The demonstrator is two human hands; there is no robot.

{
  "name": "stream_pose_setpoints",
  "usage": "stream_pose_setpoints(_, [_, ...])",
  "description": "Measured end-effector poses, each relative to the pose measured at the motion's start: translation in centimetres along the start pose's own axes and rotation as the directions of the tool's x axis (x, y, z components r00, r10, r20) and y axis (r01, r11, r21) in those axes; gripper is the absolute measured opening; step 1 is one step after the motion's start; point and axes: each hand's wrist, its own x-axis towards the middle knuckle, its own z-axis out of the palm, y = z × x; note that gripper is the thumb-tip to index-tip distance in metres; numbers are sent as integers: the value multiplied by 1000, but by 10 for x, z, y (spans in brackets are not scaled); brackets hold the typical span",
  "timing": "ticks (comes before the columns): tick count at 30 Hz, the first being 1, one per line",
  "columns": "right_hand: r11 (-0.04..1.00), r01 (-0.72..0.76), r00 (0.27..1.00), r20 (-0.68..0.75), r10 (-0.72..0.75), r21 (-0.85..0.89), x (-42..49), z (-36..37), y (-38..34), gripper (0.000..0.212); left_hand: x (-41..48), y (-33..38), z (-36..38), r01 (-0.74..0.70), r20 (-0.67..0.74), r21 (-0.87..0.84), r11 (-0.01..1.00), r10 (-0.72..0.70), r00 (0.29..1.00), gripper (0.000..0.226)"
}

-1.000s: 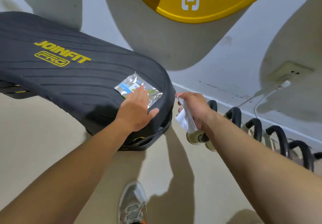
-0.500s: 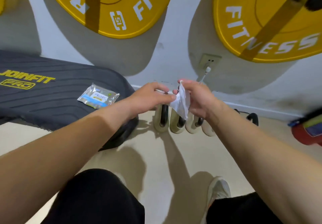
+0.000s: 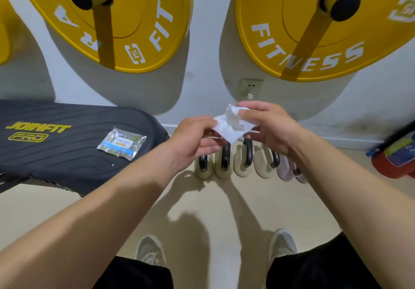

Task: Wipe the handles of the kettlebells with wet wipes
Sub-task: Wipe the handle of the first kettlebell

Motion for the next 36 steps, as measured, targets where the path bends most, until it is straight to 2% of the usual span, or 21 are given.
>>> stream_pose_setpoints(1, [1000,-14,999,37,14,-8,2,0,0,24,2,-4,-1,3,0,22,1000,-3,1000,19])
stream_pose_setpoints(3, [999,-36,995,93,38,-28,8,4,-2,14,8,-12,-1,-19,-58,172,985,29,998,20])
stream_pose_setpoints(5, [998,-42,994,103,47,-50,15,9,-2,12,18,-18,0,-94,-194,340,936,168,967,18])
stream_pose_setpoints(6, [997,-32,995,92,39,-76,18,11,-2,13,22,-18,1,-141,-248,371,918,244,938,19])
stream_pose_setpoints(8, [990,6,998,62,3,-139,24,14,0,14,27,-14,1,-203,-252,343,917,298,921,24])
stream_pose_setpoints(12, [982,42,999,29,-37,-182,37,17,7,22,35,-11,-3,-239,-94,299,924,278,956,28])
stream_pose_setpoints(16, [962,36,999,14,-34,-270,44,20,11,26,49,-23,-11,-159,-69,261,952,183,981,24])
stream_pose_setpoints(20, [813,143,990,89,-112,-565,50,12,14,21,56,-23,-19,-112,-105,383,917,164,981,19])
stream_pose_setpoints(23, [706,146,989,127,-81,-693,53,11,18,7,58,-23,-22,-95,-170,421,902,182,968,20])
stream_pose_setpoints(24, [715,127,990,129,-52,-688,52,12,18,3,58,-22,-22,-95,-179,383,919,175,968,22])
stream_pose_setpoints(25, [767,90,992,128,-10,-635,52,13,19,11,59,-22,-21,-97,-174,322,942,160,972,24])
stream_pose_setpoints(27, [905,-14,988,134,78,-426,50,16,20,16,58,-20,-23,-97,-130,170,981,120,984,26])
stream_pose_setpoints(29, [969,-52,984,152,91,-243,47,17,19,18,56,-17,-26,-88,-53,27,996,89,995,25])
stream_pose_setpoints(32, [994,-30,995,90,39,-103,45,19,19,24,51,-17,-29,-41,94,-89,995,49,994,33])
stream_pose_setpoints(36, [994,-37,999,7,38,-106,44,23,20,25,50,-21,-34,-8,281,-47,999,21,959,47])
